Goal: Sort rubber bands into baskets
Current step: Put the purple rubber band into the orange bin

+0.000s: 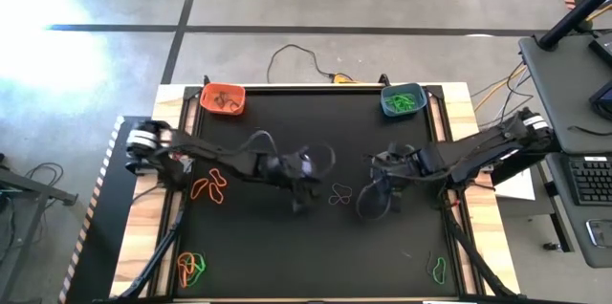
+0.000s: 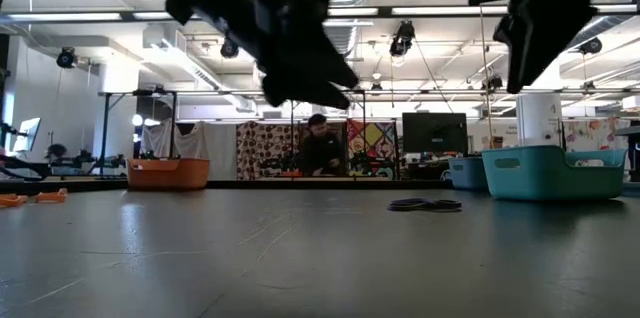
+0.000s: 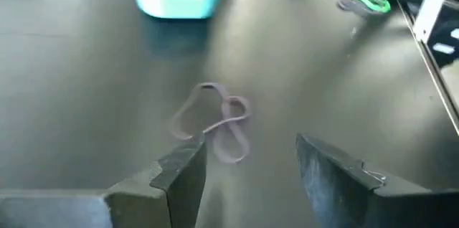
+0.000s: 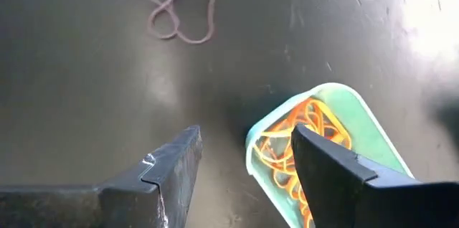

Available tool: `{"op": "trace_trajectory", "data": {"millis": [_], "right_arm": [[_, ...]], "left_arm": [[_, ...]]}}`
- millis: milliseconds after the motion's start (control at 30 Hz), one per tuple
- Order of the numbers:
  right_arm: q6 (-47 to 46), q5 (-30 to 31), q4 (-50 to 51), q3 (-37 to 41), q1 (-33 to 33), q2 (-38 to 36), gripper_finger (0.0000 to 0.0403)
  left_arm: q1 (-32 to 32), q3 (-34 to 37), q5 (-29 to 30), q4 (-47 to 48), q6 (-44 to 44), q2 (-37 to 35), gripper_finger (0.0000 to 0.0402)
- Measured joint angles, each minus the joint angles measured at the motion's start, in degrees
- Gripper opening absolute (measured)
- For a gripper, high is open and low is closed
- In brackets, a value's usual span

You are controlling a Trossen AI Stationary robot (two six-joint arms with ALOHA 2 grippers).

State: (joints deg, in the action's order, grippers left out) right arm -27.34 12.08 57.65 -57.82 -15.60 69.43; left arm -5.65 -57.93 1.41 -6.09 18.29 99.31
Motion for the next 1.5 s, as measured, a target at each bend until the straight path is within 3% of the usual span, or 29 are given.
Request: {"op": "trace_trajectory", "data": {"millis": [267, 533, 833, 967, 1200, 1367, 1500], "right_arm": [[-5.26, 5.87, 0.44, -1.61, -8.02, -0.07, 0.0210], [-16.34, 5.72, 1.98, -1.80, -14.38, -0.07, 0.0210], [-24.67, 5.55, 5.00, -2.99, -19.26, -0.07, 0.0210], [-25.65, 5.55, 7.78, -3.81, -19.41, -0.07, 0.0210], [-24.57, 6.10, 15.23, -7.52, -19.29, -0.07, 0.0210], [-24.64, 11.35, 21.59, -12.15, -19.26, -0.07, 0.0210], [-25.24, 18.53, 22.25, -15.91, -19.26, -0.04, 0.0210]], "left_arm": [[-1.39, -10.60, -2.03, -0.12, -2.53, 12.20, 0.0197], [-1.32, -20.98, 0.21, 6.03, -10.15, 23.11, 0.0197], [-1.42, -31.78, 2.36, 17.19, -12.20, 31.79, 0.0191], [-1.42, -32.60, 2.66, 19.29, -11.85, 32.34, 0.0149], [-0.48, -32.53, 5.03, 23.84, -5.16, 32.36, 0.0013], [-0.18, -32.27, 5.27, 25.19, -4.03, 30.81, 0.0004], [0.34, -31.76, 8.88, 30.88, -2.24, 27.59, 0.0001]]}}
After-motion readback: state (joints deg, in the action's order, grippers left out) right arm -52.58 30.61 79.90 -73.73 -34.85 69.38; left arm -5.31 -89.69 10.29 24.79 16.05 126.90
